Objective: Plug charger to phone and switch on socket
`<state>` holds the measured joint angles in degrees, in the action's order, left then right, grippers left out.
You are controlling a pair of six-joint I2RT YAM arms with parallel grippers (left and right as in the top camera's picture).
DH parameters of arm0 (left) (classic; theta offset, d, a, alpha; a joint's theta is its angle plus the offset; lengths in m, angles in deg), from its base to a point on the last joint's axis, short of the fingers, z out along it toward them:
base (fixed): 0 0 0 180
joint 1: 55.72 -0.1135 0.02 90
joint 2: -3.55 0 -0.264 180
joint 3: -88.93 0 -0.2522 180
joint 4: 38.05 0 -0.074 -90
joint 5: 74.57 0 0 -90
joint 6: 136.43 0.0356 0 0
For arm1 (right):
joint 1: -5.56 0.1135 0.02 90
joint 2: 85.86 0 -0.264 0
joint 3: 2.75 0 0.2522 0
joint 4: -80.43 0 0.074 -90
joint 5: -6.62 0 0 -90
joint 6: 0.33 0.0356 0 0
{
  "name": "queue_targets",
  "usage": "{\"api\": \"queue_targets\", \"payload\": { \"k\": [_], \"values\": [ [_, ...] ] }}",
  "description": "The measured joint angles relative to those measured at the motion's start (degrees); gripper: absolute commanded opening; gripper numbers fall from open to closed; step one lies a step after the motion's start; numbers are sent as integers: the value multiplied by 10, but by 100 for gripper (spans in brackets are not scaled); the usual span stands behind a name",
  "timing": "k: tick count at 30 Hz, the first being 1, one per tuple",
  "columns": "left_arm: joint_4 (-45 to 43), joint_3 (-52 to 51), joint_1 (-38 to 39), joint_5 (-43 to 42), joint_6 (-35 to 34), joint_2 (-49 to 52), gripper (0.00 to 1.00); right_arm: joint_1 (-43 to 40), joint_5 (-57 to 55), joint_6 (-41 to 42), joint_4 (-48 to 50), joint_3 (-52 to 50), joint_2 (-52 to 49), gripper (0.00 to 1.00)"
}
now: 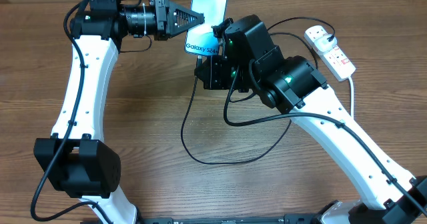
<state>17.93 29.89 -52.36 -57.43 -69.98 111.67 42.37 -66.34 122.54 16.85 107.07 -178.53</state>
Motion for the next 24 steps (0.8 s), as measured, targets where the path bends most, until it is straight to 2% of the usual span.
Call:
{"api": "queue_targets", "payload": {
  "k": [24],
  "values": [
    [1, 0, 0, 1, 2, 0, 4, 1, -13, 23, 3, 0, 0, 4]
  ]
}}
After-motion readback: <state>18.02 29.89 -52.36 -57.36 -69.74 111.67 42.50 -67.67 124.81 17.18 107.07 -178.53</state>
